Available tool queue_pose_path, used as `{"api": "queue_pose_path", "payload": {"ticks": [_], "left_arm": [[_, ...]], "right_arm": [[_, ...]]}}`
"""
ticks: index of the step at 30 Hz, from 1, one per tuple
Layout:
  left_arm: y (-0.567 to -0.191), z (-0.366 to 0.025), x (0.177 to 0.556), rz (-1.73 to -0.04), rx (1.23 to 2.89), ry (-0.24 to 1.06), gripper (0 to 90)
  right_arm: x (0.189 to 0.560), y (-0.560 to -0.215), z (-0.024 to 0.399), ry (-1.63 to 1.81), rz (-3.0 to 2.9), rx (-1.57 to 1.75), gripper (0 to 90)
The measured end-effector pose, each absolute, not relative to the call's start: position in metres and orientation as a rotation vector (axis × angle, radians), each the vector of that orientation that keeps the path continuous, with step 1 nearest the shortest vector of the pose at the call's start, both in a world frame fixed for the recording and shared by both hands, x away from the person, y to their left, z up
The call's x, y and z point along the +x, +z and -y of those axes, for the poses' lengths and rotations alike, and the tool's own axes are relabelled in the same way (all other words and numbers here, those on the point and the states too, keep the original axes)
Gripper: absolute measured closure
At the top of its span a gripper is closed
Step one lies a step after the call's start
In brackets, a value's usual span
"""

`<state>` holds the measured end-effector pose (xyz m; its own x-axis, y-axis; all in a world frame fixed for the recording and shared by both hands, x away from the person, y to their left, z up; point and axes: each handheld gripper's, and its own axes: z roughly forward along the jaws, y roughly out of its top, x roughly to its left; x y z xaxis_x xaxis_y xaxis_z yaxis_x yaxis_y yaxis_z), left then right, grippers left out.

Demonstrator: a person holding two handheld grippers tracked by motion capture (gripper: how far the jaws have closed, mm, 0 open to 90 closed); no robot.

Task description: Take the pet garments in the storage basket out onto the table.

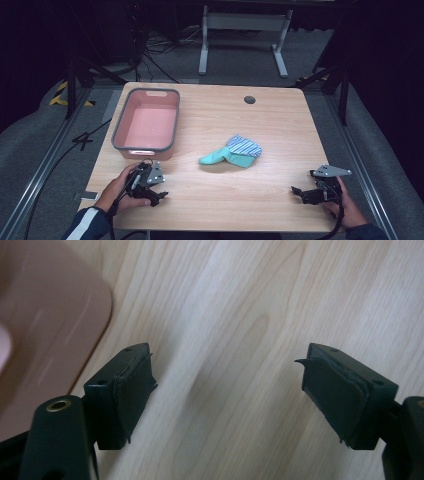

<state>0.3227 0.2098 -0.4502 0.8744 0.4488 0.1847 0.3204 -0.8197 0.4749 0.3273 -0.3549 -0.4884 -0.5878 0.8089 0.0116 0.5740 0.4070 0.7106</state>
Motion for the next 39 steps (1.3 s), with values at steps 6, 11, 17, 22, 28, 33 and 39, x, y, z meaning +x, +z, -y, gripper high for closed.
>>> {"api": "queue_pose_path", "payload": {"ticks": [6,11,17,22,28,33,39], "left_arm": [[-0.457,-0.235,0.319,-0.633,2.533,0.364,19.9],[-0.465,-0.258,0.316,-0.709,2.458,0.321,18.6],[-0.476,-0.285,0.315,-0.793,2.336,0.263,16.9],[-0.482,-0.299,0.311,-0.85,2.248,0.325,14.8],[-0.482,-0.299,0.311,-0.866,2.246,0.328,14.7],[-0.482,-0.299,0.311,-0.869,2.244,0.329,14.7],[-0.482,-0.299,0.31,-0.874,2.243,0.332,14.5]], "right_arm": [[0.327,-0.488,0.355,0.981,-2.334,1.196,0.3],[0.327,-0.488,0.355,0.981,-2.334,1.196,0.2],[0.327,-0.488,0.355,0.982,-2.333,1.197,0.3],[0.327,-0.489,0.355,0.983,-2.332,1.197,0.3],[0.327,-0.489,0.355,0.978,-2.333,1.195,0.3],[0.326,-0.489,0.355,0.975,-2.329,1.199,0.4],[0.326,-0.489,0.355,0.975,-2.33,1.199,0.4]]}}
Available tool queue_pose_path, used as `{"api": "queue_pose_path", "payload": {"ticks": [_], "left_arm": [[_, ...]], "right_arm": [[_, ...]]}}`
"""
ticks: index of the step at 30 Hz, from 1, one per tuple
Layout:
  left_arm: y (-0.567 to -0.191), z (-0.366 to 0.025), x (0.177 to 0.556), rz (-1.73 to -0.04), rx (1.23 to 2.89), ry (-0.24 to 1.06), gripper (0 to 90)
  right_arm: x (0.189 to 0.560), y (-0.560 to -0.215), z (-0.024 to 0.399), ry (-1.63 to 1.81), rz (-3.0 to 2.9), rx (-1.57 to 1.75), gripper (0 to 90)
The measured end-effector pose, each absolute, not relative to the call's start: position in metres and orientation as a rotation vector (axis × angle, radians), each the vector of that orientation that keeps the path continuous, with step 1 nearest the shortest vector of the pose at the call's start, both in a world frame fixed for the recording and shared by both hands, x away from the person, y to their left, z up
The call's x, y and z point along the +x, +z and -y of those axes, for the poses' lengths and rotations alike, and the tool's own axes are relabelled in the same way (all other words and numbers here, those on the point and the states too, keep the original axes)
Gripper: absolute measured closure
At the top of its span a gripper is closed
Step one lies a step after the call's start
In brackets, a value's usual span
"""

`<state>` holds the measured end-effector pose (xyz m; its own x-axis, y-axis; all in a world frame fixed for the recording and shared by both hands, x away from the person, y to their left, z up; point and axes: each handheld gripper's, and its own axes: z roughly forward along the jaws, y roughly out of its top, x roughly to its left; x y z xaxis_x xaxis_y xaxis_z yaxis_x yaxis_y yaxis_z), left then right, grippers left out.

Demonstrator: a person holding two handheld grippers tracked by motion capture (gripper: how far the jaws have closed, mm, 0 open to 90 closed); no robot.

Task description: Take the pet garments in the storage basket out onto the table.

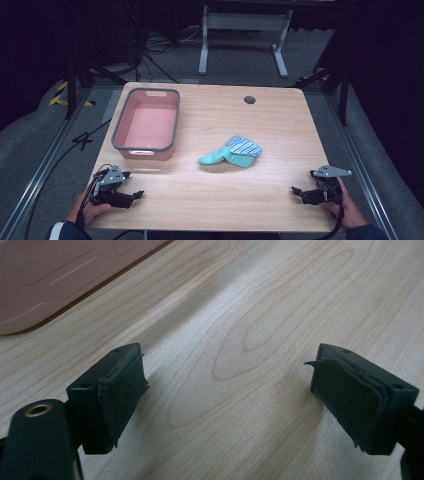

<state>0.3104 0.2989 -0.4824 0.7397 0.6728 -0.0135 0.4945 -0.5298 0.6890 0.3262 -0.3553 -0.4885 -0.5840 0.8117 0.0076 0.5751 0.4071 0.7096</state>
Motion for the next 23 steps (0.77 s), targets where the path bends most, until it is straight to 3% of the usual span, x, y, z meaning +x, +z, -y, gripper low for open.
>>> {"api": "queue_pose_path", "payload": {"ticks": [23], "left_arm": [[-0.4827,-0.2965,0.3117,-0.888,2.244,0.338,11.9]], "right_arm": [[0.3262,-0.4885,0.3553,0.975,-2.33,1.199,0.4]]}}
